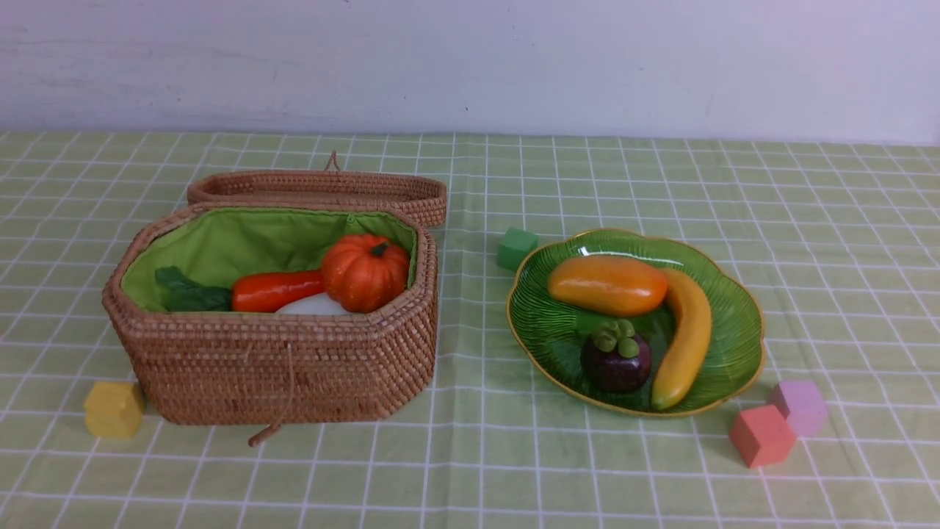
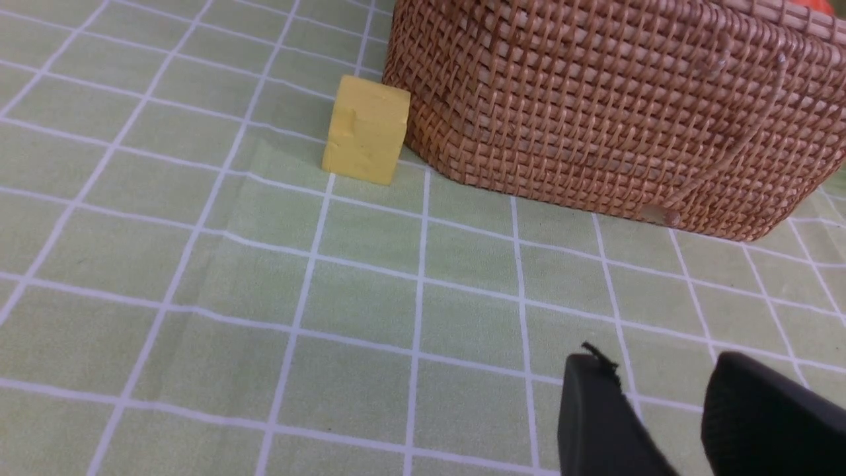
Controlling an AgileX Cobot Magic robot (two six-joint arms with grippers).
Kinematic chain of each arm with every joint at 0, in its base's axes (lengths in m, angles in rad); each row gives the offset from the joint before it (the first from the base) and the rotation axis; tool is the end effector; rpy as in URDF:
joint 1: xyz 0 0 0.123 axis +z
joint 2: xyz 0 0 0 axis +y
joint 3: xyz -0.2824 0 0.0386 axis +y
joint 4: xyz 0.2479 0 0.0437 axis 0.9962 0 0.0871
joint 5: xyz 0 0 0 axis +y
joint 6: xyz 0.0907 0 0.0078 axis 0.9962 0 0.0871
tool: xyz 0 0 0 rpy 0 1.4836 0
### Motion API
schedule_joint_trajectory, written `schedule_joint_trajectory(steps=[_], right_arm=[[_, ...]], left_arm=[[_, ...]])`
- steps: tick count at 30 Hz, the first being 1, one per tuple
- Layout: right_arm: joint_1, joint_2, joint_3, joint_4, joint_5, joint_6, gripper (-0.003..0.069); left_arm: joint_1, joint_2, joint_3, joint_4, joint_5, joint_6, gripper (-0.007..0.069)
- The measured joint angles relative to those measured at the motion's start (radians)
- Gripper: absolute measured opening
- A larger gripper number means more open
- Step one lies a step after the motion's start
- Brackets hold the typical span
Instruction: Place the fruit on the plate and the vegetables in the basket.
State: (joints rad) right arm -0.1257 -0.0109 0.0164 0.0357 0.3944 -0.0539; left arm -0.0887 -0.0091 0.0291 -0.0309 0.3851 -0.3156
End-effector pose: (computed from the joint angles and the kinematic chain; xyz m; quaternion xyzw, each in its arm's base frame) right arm 0.0517 -0.0053 0.1728 0.0383 0.8076 -0.0376 0.5873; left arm 0.0521 -0.0057 0.1692 -0.0998 0.8039 -0.1305 0.5716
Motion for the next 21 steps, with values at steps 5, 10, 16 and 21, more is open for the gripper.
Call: schedule_joint_trajectory(steps=[5, 10, 16, 21], right_arm=[[0.000, 0.000, 0.000, 0.000, 0.000, 0.001, 0.0079], [0.000, 0.000, 0.000, 0.000, 0.000, 0.001, 0.0087], [0.000, 0.000, 0.000, 0.000, 0.000, 0.000, 0.0094], [0.000, 0.000, 0.000, 0.000, 0.000, 0.000, 0.0100]], left_arm=[[0.000, 0.000, 0.000, 0.000, 0.000, 0.000, 0.0239], [0.000, 0.000, 0.000, 0.000, 0.000, 0.000, 0.0239], [0.000, 0.000, 0.000, 0.000, 0.000, 0.000, 0.0239], [0.000, 0.000, 0.000, 0.000, 0.000, 0.000, 0.0239]])
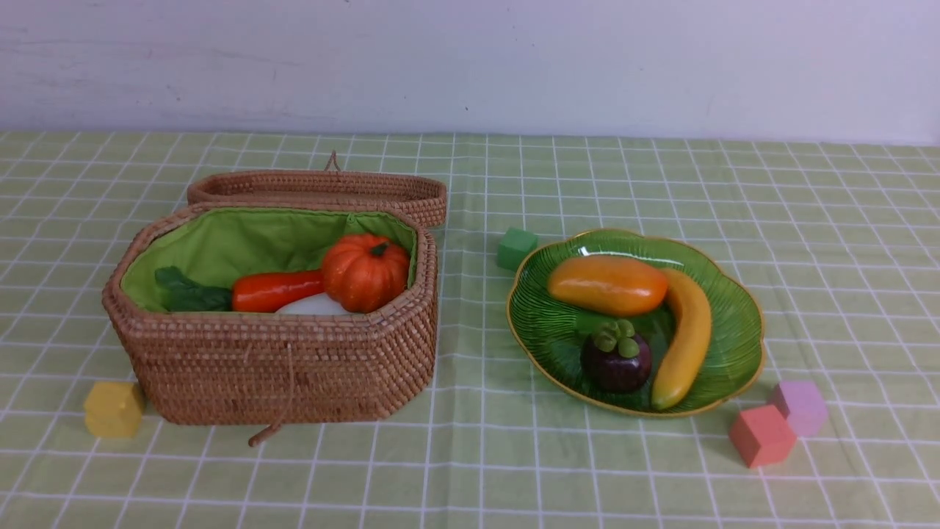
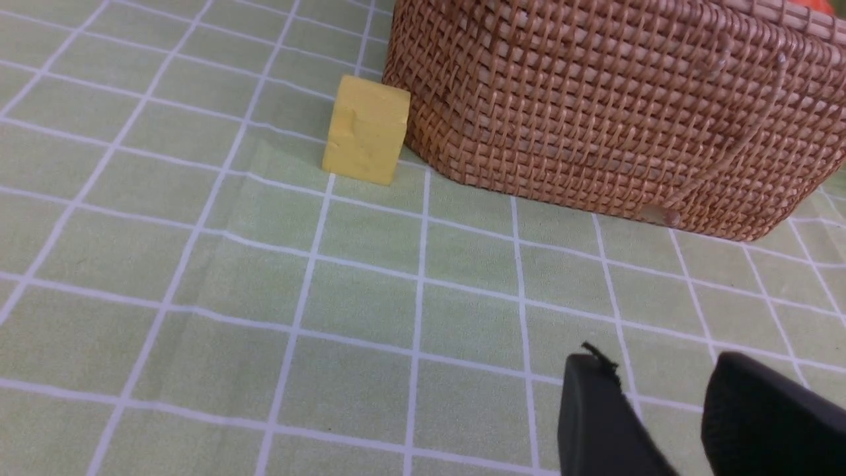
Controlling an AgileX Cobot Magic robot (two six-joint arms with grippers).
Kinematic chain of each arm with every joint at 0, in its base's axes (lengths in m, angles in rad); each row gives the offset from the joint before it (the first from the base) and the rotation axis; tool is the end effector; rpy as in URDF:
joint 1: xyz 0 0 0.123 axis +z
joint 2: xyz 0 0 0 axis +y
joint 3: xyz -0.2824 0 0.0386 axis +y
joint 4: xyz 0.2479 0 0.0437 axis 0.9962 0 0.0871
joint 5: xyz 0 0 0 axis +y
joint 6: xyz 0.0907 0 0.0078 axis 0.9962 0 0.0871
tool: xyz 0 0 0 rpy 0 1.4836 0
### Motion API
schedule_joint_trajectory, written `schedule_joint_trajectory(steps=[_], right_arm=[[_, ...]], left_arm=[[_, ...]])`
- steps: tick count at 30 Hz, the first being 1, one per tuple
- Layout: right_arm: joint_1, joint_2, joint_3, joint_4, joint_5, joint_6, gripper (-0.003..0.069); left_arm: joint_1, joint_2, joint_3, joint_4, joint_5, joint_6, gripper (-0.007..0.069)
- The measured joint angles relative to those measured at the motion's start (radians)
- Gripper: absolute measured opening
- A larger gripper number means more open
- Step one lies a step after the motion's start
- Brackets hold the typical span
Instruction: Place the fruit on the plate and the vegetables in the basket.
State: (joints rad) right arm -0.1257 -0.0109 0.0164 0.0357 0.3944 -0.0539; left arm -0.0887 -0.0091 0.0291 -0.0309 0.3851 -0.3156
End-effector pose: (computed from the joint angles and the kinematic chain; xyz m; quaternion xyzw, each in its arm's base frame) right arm 0.0517 -0.0053 0.1728 0.0383 0.8076 -0.0376 0.5873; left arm 0.0521 -0.0057 0.1692 -0.0998 0.8039 -0.1305 0.5716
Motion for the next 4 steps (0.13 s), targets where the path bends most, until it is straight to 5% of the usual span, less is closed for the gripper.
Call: schedule_joint_trajectory(steps=[4], right_arm=[[0.000, 0.000, 0.000, 0.000, 0.000, 0.000, 0.0106]], left_arm=[[0.000, 0.000, 0.000, 0.000, 0.000, 0.000, 0.0239]])
